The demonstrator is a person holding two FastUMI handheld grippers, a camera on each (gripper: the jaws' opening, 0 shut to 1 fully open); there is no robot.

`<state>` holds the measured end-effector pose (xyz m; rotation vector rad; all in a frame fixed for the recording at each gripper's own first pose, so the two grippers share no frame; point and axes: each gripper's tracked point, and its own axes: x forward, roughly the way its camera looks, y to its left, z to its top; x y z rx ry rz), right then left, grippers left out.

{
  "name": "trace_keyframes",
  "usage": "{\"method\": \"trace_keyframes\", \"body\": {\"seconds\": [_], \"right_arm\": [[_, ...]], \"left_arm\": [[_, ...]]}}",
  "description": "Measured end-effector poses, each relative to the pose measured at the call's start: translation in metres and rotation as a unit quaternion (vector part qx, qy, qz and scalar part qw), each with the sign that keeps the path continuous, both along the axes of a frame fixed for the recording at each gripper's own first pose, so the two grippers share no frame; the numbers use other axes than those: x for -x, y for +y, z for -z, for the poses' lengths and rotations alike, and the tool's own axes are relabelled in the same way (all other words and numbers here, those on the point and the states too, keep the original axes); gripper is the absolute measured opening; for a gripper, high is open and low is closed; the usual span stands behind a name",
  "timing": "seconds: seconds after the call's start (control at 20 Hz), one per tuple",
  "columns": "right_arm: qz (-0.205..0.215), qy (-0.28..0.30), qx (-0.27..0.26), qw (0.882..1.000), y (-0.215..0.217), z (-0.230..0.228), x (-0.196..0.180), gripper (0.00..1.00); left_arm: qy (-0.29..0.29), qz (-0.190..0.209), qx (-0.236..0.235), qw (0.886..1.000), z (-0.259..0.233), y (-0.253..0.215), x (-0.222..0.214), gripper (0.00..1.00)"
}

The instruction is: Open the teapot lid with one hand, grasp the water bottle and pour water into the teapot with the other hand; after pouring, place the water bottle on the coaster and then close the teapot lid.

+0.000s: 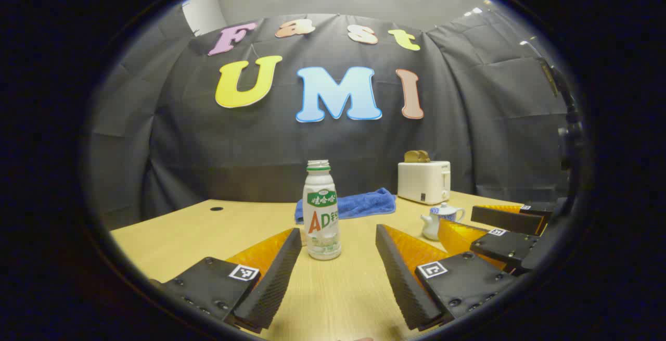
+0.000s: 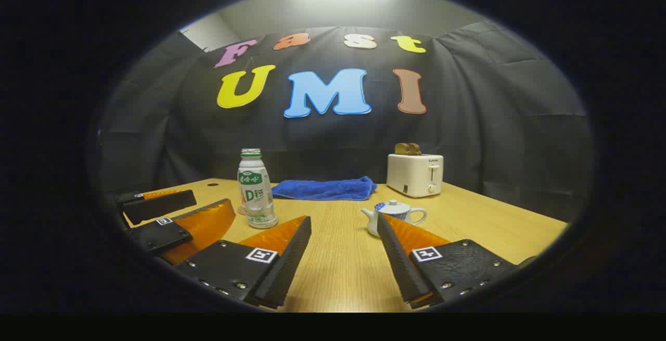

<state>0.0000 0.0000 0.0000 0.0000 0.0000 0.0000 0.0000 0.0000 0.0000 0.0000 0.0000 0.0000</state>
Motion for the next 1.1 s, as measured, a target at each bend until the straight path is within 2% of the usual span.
{"method": "trace_keyframes", "body": {"seconds": [0.05,0.1,0.2,0.3,0.35,0.4,0.7,0.75,0.85,0.9,1.1], "right_arm": [[-0.001,-0.001,0.000,1.000,0.000,-0.002,0.001,0.79],[-0.002,-0.003,0.002,1.000,-0.001,-0.005,0.000,0.79],[0.003,-0.006,0.008,1.000,-0.005,-0.008,-0.001,0.78],[0.004,-0.003,0.006,1.000,-0.010,-0.009,-0.002,0.79],[0.003,-0.002,-0.002,1.000,-0.011,-0.011,-0.001,0.79],[0.002,-0.003,-0.008,1.000,-0.012,-0.014,-0.001,0.79],[0.011,-0.005,-0.006,1.000,-0.022,-0.014,-0.003,0.79],[0.010,-0.006,-0.007,1.000,-0.023,-0.016,-0.005,0.79],[0.019,-0.003,-0.004,1.000,-0.032,-0.014,-0.012,0.79],[0.019,-0.001,-0.007,1.000,-0.036,-0.016,-0.016,0.79],[0.035,0.003,-0.017,0.999,-0.058,-0.022,-0.041,0.79]], "left_arm": [[0.004,0.001,-0.002,1.000,0.003,-0.002,-0.002,1.00],[0.008,0.000,-0.003,1.000,0.003,-0.001,-0.003,0.95],[0.010,0.006,0.004,1.000,0.004,-0.001,-0.004,0.95],[0.003,0.013,0.019,1.000,-0.001,-0.001,-0.003,0.95],[-0.001,0.013,0.026,1.000,-0.004,0.001,-0.003,1.00],[-0.002,0.011,0.027,1.000,-0.008,0.003,-0.003,0.95],[0.009,-0.001,0.013,1.000,-0.003,0.010,-0.007,0.95],[0.007,0.000,0.011,1.000,-0.004,0.008,-0.007,1.00],[0.002,0.001,0.007,1.000,-0.007,0.008,-0.009,1.00],[0.001,0.001,0.005,1.000,-0.009,0.009,-0.011,0.95],[-0.001,0.006,0.003,1.000,-0.011,0.010,-0.024,0.95]]}}
